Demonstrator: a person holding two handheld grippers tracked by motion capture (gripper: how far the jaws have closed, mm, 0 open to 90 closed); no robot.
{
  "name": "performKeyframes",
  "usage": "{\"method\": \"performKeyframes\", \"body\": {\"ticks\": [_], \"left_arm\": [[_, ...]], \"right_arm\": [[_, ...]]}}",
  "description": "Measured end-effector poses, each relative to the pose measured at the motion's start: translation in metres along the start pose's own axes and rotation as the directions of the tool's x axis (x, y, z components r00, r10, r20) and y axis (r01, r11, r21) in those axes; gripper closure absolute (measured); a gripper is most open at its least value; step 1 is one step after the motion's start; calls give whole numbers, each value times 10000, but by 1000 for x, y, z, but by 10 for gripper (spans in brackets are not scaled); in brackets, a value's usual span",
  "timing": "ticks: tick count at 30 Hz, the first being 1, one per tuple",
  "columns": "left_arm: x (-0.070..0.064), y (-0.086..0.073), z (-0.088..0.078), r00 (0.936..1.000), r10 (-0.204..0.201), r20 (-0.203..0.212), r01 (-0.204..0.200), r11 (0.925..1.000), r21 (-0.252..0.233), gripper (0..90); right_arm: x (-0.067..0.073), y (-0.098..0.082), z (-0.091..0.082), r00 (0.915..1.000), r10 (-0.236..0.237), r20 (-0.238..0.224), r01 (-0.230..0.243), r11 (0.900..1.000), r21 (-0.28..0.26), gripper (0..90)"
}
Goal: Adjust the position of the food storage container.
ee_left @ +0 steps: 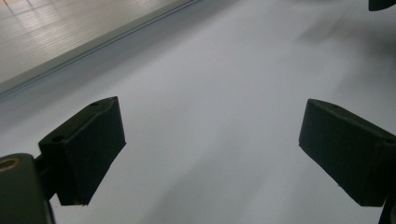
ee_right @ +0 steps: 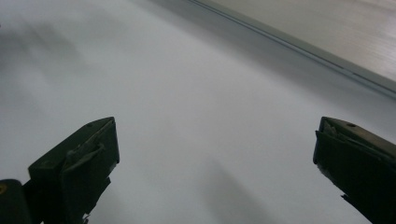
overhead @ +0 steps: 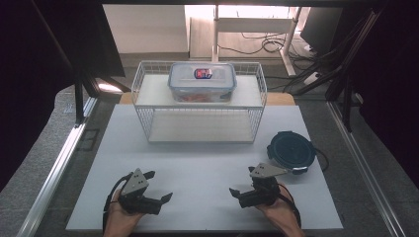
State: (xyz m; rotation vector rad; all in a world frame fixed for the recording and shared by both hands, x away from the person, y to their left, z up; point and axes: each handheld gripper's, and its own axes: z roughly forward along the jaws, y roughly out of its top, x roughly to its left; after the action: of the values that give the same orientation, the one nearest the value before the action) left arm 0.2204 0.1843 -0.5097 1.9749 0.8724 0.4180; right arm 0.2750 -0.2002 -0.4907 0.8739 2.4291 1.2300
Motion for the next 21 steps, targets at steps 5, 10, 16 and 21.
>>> {"method": "performKeyframes", "body": {"ticks": [5, 10, 16, 21], "left_arm": [[2, -1, 1, 9999, -71, 80, 71, 9999, 92, 65], [5, -3, 2, 9996, -235, 136, 233, 9996, 139, 65], [8, -4, 1, 9995, -320, 66, 319, 9994, 129, 66], [10, -4, 2, 9993, -357, 65, 356, 9992, 157, 67]], "right_arm": [[-3, 1, -1, 10000, 61, -55, -61, 10000, -11, 0], [-14, 2, -8, 9974, 204, 692, -223, 9994, 273, 47], [-50, 5, -35, 9765, 1363, 1668, -1307, 9904, -444, 418], [-85, 3, -56, 9626, 1793, 2032, -1712, 9836, -567, 718]]}}
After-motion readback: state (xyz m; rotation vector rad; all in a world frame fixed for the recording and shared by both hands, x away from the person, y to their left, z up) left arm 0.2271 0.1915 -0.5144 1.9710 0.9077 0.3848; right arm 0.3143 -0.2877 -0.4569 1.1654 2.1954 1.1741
